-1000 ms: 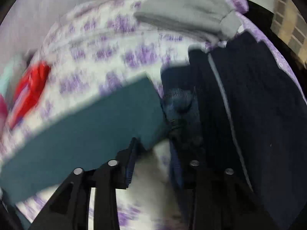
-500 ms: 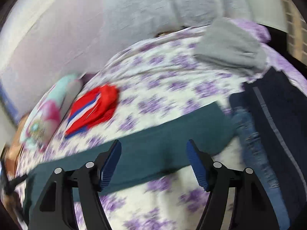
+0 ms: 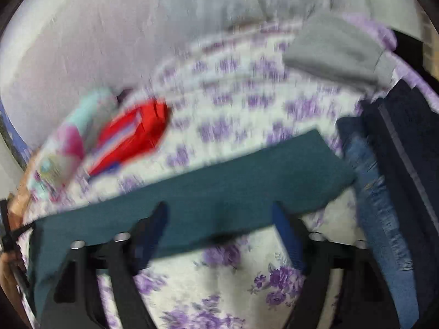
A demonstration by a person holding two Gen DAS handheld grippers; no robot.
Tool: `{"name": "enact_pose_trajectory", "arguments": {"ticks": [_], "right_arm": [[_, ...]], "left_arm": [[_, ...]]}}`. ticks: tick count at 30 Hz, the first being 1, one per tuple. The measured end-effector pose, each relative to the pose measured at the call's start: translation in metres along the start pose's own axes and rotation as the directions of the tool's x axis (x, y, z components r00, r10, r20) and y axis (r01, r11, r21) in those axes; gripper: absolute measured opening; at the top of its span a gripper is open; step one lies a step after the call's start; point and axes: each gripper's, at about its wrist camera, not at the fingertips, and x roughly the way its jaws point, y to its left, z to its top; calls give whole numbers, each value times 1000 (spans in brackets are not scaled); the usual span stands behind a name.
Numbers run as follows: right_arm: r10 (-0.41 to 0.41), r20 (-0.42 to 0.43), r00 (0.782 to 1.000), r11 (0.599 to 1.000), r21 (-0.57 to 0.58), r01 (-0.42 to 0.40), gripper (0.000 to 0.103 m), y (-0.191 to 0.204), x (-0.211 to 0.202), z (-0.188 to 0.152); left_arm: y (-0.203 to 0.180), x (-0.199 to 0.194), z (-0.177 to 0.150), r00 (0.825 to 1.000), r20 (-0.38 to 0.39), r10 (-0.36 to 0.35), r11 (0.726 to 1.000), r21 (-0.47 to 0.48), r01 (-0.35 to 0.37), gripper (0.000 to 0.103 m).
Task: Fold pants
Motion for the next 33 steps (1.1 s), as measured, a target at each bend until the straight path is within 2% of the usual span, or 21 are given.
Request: {"name": "enact_pose_trajectory", "arguments": {"ticks": [1, 2, 3, 4, 6, 7, 8, 9, 11, 15, 18, 19, 21, 23, 24, 26, 28, 29, 30, 31, 33], "right_arm": [[-35, -69, 997, 999, -5, 35, 86, -1, 17, -5], [-54, -82, 995, 998, -33, 51, 87, 1, 24, -8], [-72, -56, 996, 995, -71, 68, 88, 5, 23, -10], [-95, -58, 994, 992, -93, 90, 87, 10, 18, -9], [-54, -19, 998, 994, -94, 52, 87, 20, -1, -5], [-37, 6, 999, 993, -111, 37, 87, 26, -8, -3], [-27, 37, 999, 987, -157, 32, 87, 38, -15, -1], [-16, 60, 998, 978, -209, 28, 87, 51, -20, 0], [23, 62, 998, 957, -290, -3, 88, 78, -17, -1], [114, -20, 993, 908, -405, -112, 88, 128, 8, -1], [147, -99, 984, 857, -484, -177, 87, 171, 35, 0], [158, -126, 979, 836, -511, -201, 86, 185, 43, 1], [161, -149, 976, 798, -562, -217, 82, 207, 58, 4], [159, -181, 971, 754, -612, -238, 75, 226, 72, 5], [155, -199, 968, 735, -631, -248, 70, 233, 80, 6], [142, -238, 961, 689, -673, -268, 60, 246, 94, 6], [138, -259, 956, 636, -717, -286, 47, 253, 101, 3], [154, -280, 948, 638, -704, -311, 38, 254, 102, 4], [168, -309, 936, 648, -681, -341, 12, 254, 100, 7], [175, -311, 934, 651, -675, -347, 3, 254, 92, 9], [230, -266, 936, 655, -669, -351, 3, 251, 66, 13]], "left_arm": [[-3, 10, -4, 999, -39, 6, 1000, 22, -6, 3], [-3, 13, -7, 998, -56, 4, 1000, 28, -2, 6], [0, 11, -9, 999, -54, -3, 1000, 28, 5, 7], [3, 5, -10, 999, -42, -13, 1000, 26, 14, 15], [12, -9, -12, 998, -22, -58, 998, 26, 58, 31], [17, -18, -11, 997, -2, -75, 996, 38, 75, 57], [19, -25, -10, 998, 22, -58, 997, 54, 57, 85], [21, -33, -10, 997, 66, -33, 997, 78, 28, 89], [23, -44, -9, 988, 151, -30, 986, 169, 4, 90], [11, -29, -8, 989, 133, -70, 949, 313, 25, 90], [-1, -4, -6, 992, 89, -89, 912, 407, 45, 85], [-5, 5, -7, 992, 65, -109, 894, 442, 70, 76], [-8, 11, -10, 986, 16, -165, 874, 466, 139, 55], [-9, 12, -12, 965, -36, -259, 842, 481, 244, 7], [-11, 11, -14, 960, -37, -279, 828, 497, 260, 1], [-17, 8, -22, 964, -11, -265, 803, 551, 227, 1], [-15, 9, -26, 961, -7, -275, 788, 571, 229, 1], [-13, 9, -25, 959, -13, -284, 791, 563, 242, 1], [-10, 7, -24, 955, -20, -295, 796, 547, 257, 1], [-6, 6, -21, 953, -24, -303, 806, 527, 270, 1], [1, -7, -18, 952, -3, -305, 817, 512, 264, 1]]}}
